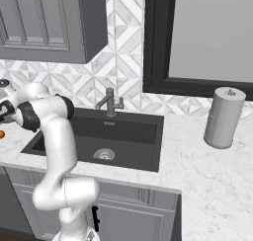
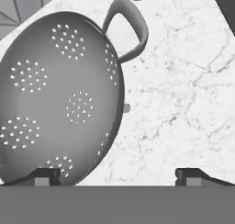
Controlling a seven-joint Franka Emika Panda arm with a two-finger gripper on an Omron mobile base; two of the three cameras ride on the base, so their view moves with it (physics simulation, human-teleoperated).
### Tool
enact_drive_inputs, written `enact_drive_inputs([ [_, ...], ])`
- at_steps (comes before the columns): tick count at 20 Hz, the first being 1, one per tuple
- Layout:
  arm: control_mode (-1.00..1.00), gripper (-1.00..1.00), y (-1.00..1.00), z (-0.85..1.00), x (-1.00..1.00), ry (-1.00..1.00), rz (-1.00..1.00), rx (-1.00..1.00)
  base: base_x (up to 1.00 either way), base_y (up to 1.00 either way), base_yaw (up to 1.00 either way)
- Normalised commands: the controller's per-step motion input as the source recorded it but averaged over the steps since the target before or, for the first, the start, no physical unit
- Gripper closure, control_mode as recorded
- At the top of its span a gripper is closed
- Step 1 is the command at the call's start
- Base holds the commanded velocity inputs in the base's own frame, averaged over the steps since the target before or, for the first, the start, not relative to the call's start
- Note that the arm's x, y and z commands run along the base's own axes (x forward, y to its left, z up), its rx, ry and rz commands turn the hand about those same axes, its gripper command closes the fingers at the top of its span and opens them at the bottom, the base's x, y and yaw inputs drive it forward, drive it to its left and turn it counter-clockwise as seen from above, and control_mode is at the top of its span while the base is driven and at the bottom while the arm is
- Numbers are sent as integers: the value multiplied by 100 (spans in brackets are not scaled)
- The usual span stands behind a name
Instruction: Put the colander in the sink, put the tangerine in the colander, and turn on the sink faucet and pour water over the colander.
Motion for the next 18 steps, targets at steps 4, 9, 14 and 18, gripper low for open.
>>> enact_drive_inputs([
  [4, -100, -100, 0, -30, 44, 0, -3, 0, 0, 0, 0],
  [9, -100, -100, 7, -27, 45, 0, -3, 0, 0, 0, 0],
  [14, -100, -100, 9, -25, 42, 0, -3, 0, 0, 0, 0],
  [18, -100, -100, 11, -21, 23, 0, -4, 0, 0, 0, 0],
])
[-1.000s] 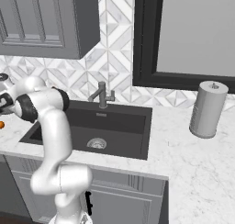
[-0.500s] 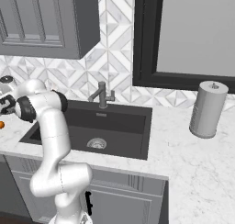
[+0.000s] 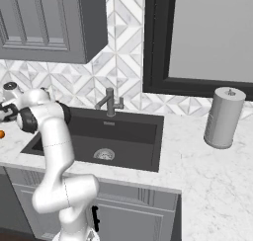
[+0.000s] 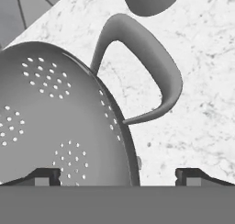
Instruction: Put the colander in the sink, put the tangerine in the colander, and turn on the sink faucet and pour water over the colander.
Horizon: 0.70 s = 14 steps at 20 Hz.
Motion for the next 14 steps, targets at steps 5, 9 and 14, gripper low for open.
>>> enact_drive_inputs([
  [5, -100, 100, 8, -14, 4, 0, -4, 0, 0, 0, 0],
  [9, -100, 100, -17, -6, 0, -1, -10, 4, 0, 0, 0],
  [14, -100, 100, -46, 0, -10, -7, -15, 14, 0, 0, 0],
])
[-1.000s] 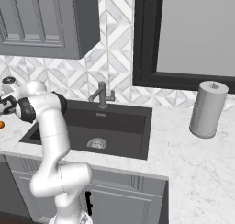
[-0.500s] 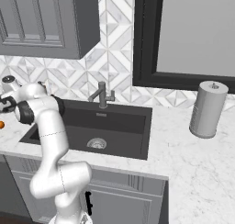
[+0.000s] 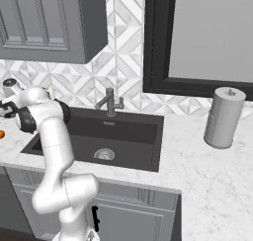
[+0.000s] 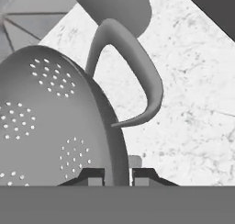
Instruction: Put the colander in the sink, put the tangerine in the colander, and turn on the sink faucet and pour water over the colander.
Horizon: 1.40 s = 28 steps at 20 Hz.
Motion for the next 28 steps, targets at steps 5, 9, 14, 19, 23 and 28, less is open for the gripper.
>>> enact_drive_inputs([
  [5, -100, 100, -50, 8, -43, -23, -18, 26, 0, 0, 0],
  [9, -100, 100, -48, 33, -90, -21, -4, 27, 0, 0, 0],
  [14, -100, 100, -38, 75, -94, -3, 0, 15, 0, 0, 0],
  [19, -100, 100, -41, 99, -82, 0, 0, 2, 0, 0, 0],
  [23, -100, 100, -56, 93, -63, 12, 0, -10, 0, 0, 0],
  [28, -100, 100, -93, 70, -33, 28, -5, -27, 0, 0, 0],
])
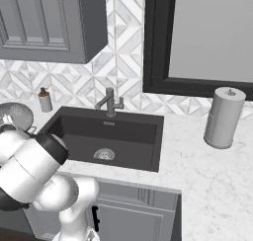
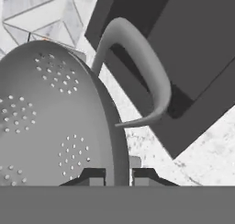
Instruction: Put the colander in the sink, put the tangerine in the colander, and turn on the sink faucet and pour water over the colander.
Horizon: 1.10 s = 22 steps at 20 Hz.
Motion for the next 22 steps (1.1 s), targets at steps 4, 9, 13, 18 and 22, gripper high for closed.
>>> enact_drive_inputs([
  [4, -100, 100, -100, 93, -3, 37, -5, -26, 0, 0, 0],
  [9, -100, 100, -92, 100, 0, 37, -5, -21, 0, 0, 0],
  [13, -100, 100, -80, 36, 0, 11, -24, -17, 0, 0, 0],
  [18, -100, 100, -39, 3, 17, 16, -46, -26, 0, 0, 0],
  [22, -100, 100, -1, 18, 52, 27, -31, -32, 0, 0, 0],
])
